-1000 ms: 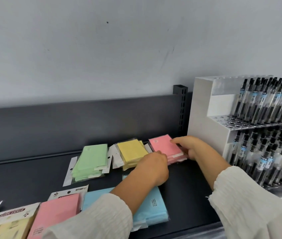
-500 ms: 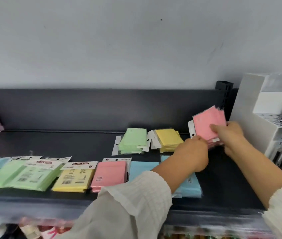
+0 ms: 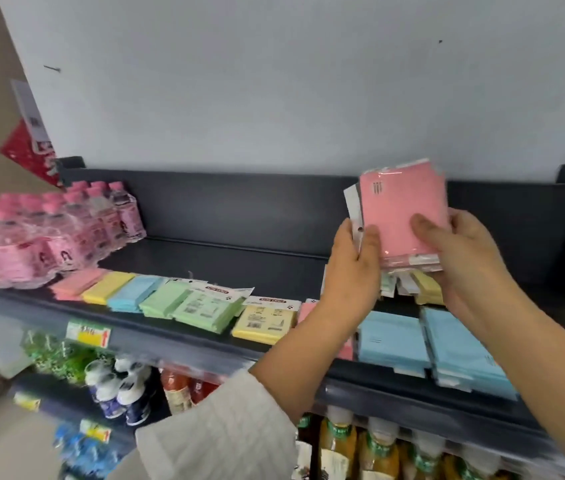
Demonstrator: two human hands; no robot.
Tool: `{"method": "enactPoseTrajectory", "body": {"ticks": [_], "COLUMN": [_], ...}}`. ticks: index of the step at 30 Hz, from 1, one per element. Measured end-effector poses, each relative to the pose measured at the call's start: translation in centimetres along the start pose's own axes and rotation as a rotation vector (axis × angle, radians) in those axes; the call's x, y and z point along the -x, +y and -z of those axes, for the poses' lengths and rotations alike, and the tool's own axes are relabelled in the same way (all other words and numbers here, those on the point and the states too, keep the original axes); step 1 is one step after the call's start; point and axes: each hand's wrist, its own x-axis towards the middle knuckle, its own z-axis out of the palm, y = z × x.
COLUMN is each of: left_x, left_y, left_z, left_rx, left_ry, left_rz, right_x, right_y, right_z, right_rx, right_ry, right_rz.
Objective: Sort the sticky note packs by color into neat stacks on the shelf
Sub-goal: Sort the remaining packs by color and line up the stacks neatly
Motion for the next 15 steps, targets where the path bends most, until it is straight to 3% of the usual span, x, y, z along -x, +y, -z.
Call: {"method": "enactPoseTrajectory", "body": {"ticks": [15], "left_x": [3.0], "left_y": [-1.2], "left_z": [22.4], "left_rx": [-0.092], "left_ry": [0.025], "left_rz": [-0.109], "right_x": [6.8], "right_y": [5.0], "right_z": [-19.2], "right_rx": [0.13], "right_ry": [-0.292], "right_rz": [0.034]}}
